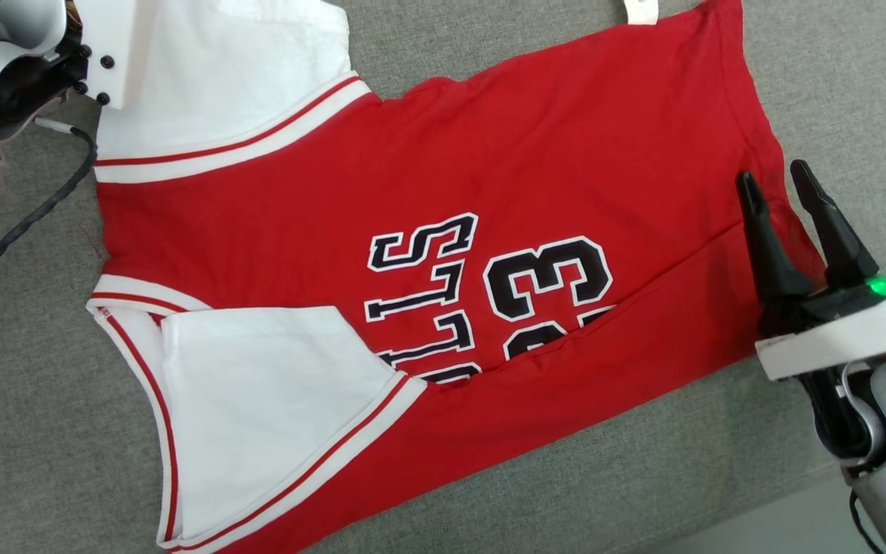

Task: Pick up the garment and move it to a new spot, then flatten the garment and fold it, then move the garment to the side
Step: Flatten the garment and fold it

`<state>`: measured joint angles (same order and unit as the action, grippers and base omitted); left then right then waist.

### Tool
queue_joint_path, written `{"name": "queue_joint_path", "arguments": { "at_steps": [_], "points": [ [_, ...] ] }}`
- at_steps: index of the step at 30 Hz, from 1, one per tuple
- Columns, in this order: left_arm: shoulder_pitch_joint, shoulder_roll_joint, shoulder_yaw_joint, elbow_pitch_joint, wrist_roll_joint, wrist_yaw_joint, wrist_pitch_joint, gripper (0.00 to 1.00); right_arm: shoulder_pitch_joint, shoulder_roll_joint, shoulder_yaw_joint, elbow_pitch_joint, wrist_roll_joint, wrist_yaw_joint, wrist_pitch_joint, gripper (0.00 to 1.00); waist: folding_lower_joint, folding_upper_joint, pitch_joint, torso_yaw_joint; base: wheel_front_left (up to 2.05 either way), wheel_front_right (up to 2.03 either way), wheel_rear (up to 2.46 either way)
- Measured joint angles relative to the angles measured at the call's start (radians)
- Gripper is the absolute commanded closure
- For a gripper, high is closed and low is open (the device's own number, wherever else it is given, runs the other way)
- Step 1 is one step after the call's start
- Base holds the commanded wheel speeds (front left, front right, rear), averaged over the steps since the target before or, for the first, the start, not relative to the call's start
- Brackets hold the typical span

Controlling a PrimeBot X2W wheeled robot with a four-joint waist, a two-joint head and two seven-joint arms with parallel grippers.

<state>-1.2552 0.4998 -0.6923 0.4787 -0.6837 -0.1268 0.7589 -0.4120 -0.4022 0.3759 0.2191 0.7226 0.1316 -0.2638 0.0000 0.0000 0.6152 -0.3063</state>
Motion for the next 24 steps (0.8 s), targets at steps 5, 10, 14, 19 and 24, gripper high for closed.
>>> {"name": "queue_joint_path", "arguments": {
  "at_steps": [5,10,14,19,24],
  "points": [
    [0.028,0.025,-0.033,-0.074,-0.028,-0.003,-0.020,1.00,-0.200,-0.035,0.034,0.165,0.006,0.000,0.198,0.00,0.0000,0.0000,-0.039,0.013,0.00,0.00,0.00],
    [0.044,0.047,-0.058,-0.156,-0.050,-0.003,-0.026,1.00,-0.357,-0.010,0.001,0.302,-0.051,0.000,0.476,0.00,0.0000,0.0000,-0.060,0.035,0.00,0.00,0.00],
    [0.056,0.063,-0.070,-0.213,-0.058,-0.003,-0.023,1.00,-0.446,0.018,-0.026,0.370,-0.102,0.000,0.631,0.00,0.0000,0.0000,-0.064,0.057,0.00,0.00,0.00],
    [0.062,0.087,-0.076,-0.264,-0.066,-0.003,-0.011,1.00,-0.523,0.037,-0.058,0.419,-0.167,0.000,0.742,0.00,0.0000,0.0000,-0.059,0.074,0.00,0.00,0.00],
    [0.071,0.095,-0.082,-0.292,-0.067,-0.002,-0.002,1.00,-0.583,0.063,-0.097,0.462,-0.227,0.000,0.802,0.00,0.0000,0.0000,-0.054,0.082,0.00,0.00,0.00]
  ]
}}
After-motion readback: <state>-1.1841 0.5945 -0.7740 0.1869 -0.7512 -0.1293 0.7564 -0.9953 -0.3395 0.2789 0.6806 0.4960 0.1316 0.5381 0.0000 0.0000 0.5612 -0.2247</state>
